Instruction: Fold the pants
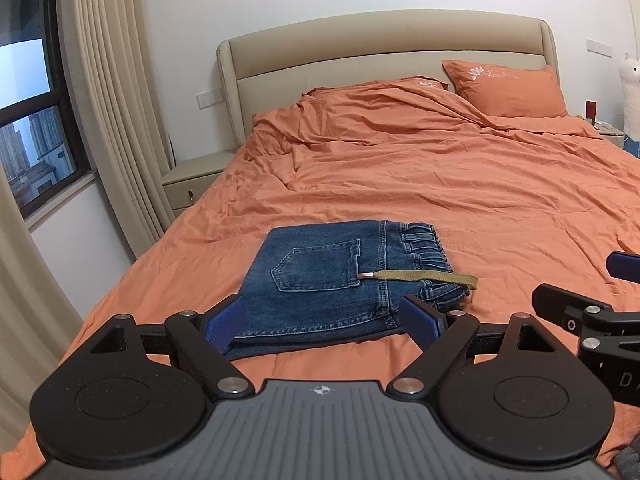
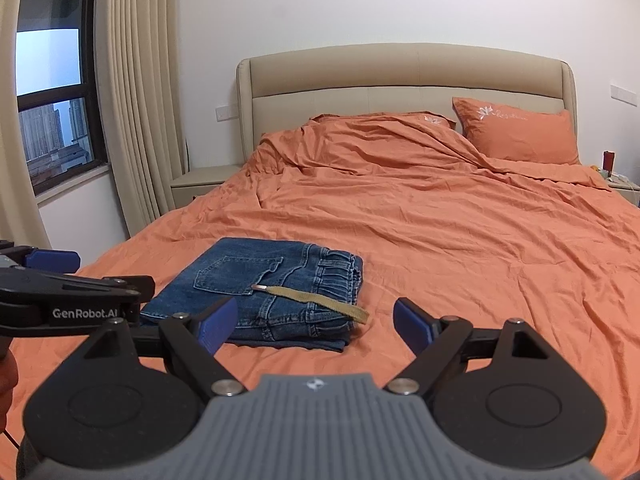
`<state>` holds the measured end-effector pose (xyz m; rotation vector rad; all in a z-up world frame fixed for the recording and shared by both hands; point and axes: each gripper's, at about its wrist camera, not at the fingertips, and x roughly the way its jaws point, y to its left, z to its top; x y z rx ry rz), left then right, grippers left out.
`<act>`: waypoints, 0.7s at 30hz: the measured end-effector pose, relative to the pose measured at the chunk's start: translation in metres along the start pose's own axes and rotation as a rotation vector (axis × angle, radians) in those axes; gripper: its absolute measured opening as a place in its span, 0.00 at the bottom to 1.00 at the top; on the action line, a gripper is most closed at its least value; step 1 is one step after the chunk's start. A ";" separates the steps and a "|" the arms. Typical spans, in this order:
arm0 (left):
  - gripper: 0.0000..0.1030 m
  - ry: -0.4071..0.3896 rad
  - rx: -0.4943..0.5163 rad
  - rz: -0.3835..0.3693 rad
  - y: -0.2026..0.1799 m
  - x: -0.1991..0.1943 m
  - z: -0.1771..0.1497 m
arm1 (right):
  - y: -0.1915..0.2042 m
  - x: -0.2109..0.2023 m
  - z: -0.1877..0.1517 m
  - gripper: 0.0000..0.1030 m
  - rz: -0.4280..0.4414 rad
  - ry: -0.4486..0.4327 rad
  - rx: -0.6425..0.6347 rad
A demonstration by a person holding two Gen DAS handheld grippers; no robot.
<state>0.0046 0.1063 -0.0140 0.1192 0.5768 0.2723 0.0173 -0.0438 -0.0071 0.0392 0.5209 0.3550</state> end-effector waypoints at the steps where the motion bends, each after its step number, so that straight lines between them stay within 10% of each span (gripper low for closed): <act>1: 0.98 -0.002 -0.001 -0.002 0.000 0.000 0.000 | 0.000 0.001 -0.001 0.79 0.001 -0.002 -0.003; 21: 0.98 0.049 -0.024 -0.036 0.025 0.024 -0.009 | 0.021 0.022 -0.001 0.79 -0.037 0.040 -0.021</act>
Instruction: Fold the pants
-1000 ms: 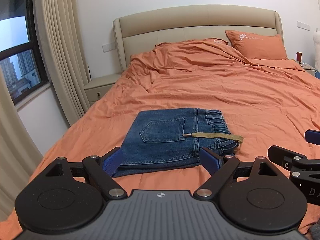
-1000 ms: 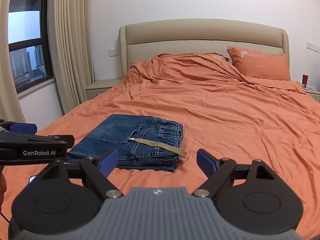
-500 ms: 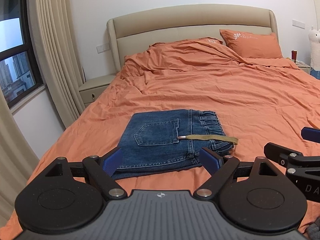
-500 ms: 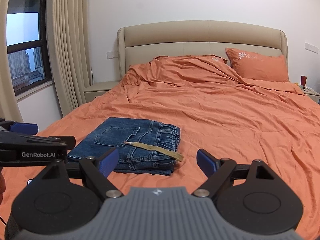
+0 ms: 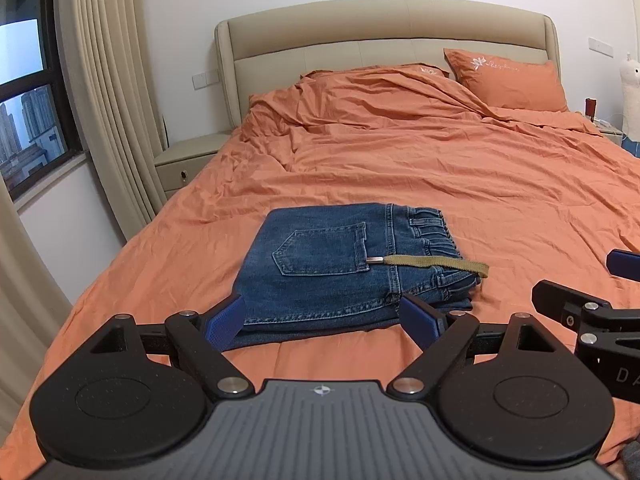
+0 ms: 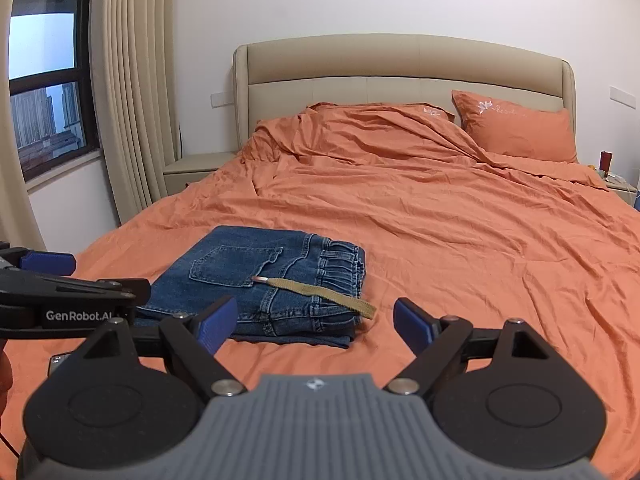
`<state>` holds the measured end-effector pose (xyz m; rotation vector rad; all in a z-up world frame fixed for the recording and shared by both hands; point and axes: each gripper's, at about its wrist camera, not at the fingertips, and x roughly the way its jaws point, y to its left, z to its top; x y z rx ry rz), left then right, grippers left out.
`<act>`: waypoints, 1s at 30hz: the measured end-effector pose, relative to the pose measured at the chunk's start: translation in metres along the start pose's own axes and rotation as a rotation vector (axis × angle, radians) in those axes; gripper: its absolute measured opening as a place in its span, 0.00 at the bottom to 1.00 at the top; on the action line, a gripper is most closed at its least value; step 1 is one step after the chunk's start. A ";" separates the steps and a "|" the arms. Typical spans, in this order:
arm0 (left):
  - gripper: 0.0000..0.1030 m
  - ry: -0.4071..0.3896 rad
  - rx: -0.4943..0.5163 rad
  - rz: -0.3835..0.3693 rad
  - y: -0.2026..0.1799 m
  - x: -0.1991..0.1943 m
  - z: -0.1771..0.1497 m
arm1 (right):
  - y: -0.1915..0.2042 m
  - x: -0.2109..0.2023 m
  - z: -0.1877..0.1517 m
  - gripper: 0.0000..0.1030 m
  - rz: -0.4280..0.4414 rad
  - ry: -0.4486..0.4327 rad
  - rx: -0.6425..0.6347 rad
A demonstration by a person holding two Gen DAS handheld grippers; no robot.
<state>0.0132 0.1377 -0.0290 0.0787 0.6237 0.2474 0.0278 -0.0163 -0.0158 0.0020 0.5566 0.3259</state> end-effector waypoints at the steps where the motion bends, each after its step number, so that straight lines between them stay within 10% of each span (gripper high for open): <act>1: 0.98 0.002 -0.002 0.001 0.001 0.000 0.000 | 0.001 0.001 0.000 0.79 0.000 0.003 -0.003; 30: 0.98 0.040 -0.007 0.017 -0.006 -0.003 0.005 | -0.012 0.003 -0.002 0.79 0.028 0.016 0.015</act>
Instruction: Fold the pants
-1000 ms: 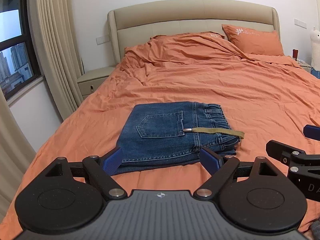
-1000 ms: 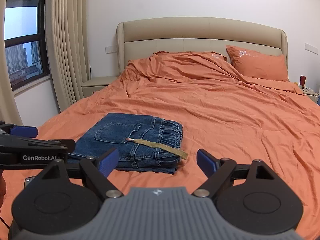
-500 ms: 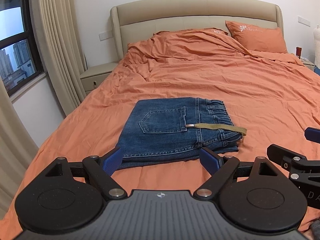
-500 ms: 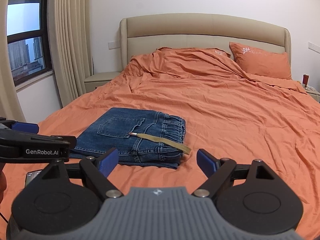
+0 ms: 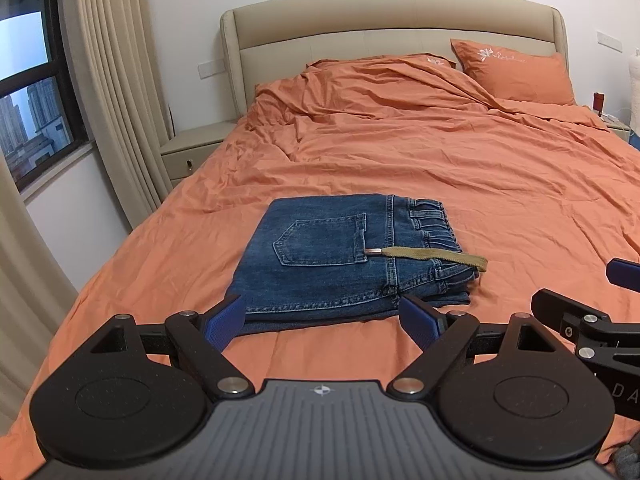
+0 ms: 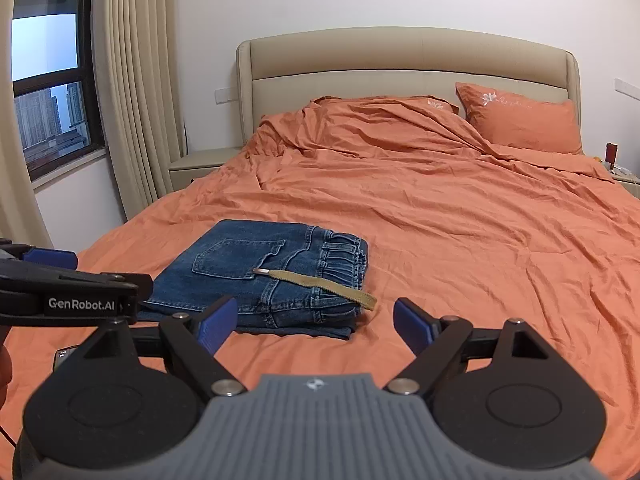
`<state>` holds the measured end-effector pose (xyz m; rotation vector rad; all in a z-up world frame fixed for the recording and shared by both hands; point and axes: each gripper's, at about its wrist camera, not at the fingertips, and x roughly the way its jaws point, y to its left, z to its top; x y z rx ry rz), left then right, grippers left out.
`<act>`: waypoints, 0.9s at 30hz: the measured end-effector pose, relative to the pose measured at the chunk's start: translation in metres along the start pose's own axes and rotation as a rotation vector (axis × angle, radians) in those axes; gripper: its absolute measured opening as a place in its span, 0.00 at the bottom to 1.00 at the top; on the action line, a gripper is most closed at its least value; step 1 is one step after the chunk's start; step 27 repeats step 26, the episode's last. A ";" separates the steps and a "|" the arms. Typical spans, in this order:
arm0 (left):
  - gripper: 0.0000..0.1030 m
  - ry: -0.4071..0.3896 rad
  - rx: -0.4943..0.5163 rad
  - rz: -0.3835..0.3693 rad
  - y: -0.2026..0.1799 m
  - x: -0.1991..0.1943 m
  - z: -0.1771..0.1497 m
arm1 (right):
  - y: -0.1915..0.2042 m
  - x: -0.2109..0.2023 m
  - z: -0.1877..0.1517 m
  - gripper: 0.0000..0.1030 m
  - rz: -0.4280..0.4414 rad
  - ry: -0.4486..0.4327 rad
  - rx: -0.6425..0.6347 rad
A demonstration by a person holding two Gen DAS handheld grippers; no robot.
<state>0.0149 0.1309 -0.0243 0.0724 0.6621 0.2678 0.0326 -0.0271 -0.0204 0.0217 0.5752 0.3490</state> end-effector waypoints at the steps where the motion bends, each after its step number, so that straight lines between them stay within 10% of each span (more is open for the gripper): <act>1: 0.98 0.001 0.000 -0.001 0.000 0.000 0.000 | 0.000 0.000 0.000 0.79 0.000 0.000 0.000; 27: 0.98 -0.011 0.008 -0.015 0.003 0.000 -0.002 | -0.001 0.009 -0.001 0.79 -0.012 0.051 0.019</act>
